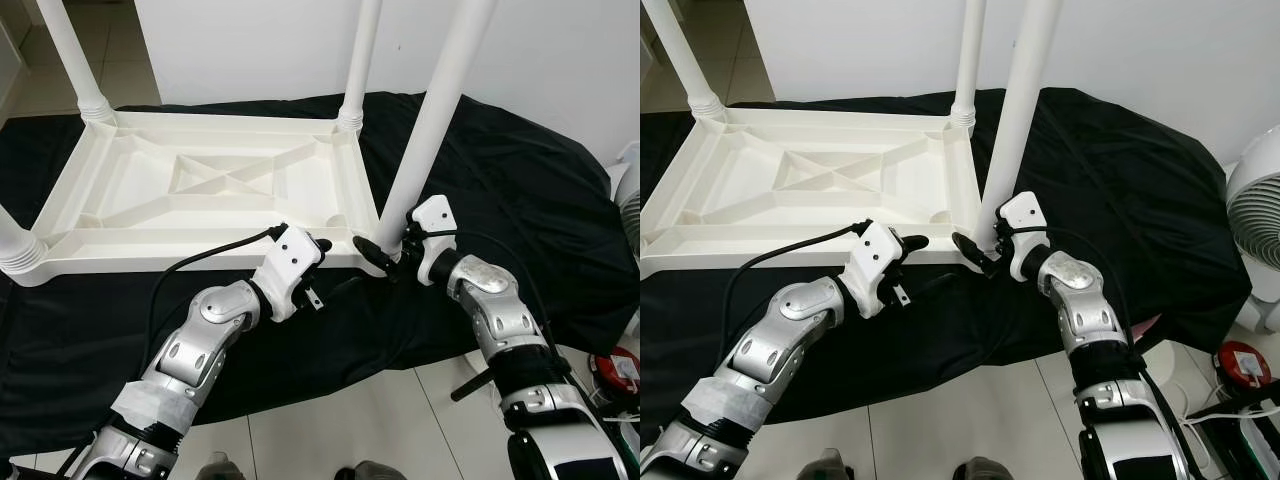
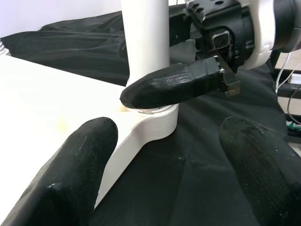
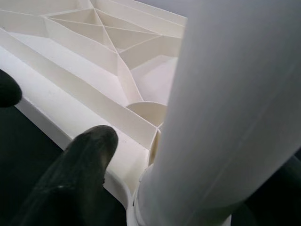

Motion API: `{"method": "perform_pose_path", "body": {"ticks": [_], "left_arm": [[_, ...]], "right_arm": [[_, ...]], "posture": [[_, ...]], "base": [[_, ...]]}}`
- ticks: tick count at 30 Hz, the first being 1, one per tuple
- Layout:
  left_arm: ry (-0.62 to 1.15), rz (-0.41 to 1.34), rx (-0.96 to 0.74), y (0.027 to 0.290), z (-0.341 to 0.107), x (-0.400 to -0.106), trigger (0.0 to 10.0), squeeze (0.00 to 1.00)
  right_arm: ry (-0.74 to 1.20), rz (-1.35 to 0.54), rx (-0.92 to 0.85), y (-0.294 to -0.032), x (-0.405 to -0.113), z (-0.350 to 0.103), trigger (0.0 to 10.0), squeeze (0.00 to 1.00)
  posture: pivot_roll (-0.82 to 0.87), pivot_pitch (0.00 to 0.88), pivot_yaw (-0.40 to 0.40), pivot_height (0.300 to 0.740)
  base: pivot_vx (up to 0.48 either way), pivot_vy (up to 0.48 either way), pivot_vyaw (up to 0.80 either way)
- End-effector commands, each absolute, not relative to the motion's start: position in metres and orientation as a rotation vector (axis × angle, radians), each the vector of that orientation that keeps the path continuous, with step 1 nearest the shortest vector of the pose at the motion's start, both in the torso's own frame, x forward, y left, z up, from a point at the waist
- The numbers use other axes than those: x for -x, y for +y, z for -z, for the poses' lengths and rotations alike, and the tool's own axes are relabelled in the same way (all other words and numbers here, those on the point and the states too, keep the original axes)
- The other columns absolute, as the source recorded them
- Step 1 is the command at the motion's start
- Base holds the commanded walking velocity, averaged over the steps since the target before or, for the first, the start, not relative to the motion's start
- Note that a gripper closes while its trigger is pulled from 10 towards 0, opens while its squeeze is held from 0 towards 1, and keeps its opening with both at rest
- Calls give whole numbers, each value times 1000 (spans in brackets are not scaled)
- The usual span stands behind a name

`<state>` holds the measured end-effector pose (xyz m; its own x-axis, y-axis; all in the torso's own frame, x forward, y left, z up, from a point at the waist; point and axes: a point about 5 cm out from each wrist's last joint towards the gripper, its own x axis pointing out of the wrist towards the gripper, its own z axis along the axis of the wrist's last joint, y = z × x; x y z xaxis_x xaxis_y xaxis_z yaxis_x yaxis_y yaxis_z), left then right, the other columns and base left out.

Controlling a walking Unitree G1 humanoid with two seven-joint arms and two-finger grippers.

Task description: Building children table

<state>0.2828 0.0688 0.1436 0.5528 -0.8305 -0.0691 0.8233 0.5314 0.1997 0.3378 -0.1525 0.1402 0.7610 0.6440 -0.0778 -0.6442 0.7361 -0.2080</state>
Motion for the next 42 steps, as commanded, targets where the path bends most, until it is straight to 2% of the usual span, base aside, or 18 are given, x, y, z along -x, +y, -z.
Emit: {"method": "perform_pose_path", "body": {"ticks": [1,2,17,18,19,21,23,32,34,35,37,42], "left_arm": [[-35,1017,-231,68,-144,-283,10000,0],[-37,1016,-233,68,-145,-282,10000,0],[-35,1012,-233,68,-144,-281,10000,0],[-35,1013,-233,68,-144,-281,10000,0],[-35,1014,-233,67,-144,-281,10000,0],[-37,1017,-234,66,-144,-281,10000,0],[-38,1020,-233,65,-144,-280,10000,0],[-35,1025,-232,64,-143,-278,10000,0],[-36,1029,-234,64,-142,-278,10000,0],[-36,1029,-234,64,-142,-278,10000,0],[-37,1030,-235,63,-143,-278,10000,0],[-37,1036,-237,63,-142,-278,10000,0]], "right_arm": [[23,-731,241,-152,-338,-135,4431,0],[42,-748,242,-151,-338,-131,0,0],[84,-801,232,-157,-339,-119,0,0],[81,-794,236,-158,-340,-119,3098,0],[79,-776,228,-159,-341,-119,10000,0],[81,-736,220,-158,-343,-120,10000,0],[83,-610,193,-155,-347,-123,10000,0],[70,-510,101,-141,-346,-127,10000,0],[56,-359,67,-130,-344,-135,10000,0],[56,-359,67,-130,-344,-135,10000,0],[63,-219,67,-126,-340,-138,10000,0],[78,-80,69,-117,-332,-137,10000,0]], "posture": [[55,0,-35,740],[63,0,-38,740],[68,0,-41,740],[68,0,-41,740],[59,0,-40,740],[59,0,-42,740],[64,0,-48,740],[64,0,-51,740],[69,0,-57,740],[69,0,-57,740],[69,0,-57,740],[61,0,-52,740]], "base": [[0,0,0],[0,0,0],[0,0,0],[0,0,0],[0,0,0],[0,0,0],[0,0,0],[0,0,0],[0,0,0],[0,0,0],[0,0,0],[0,0,0]]}}
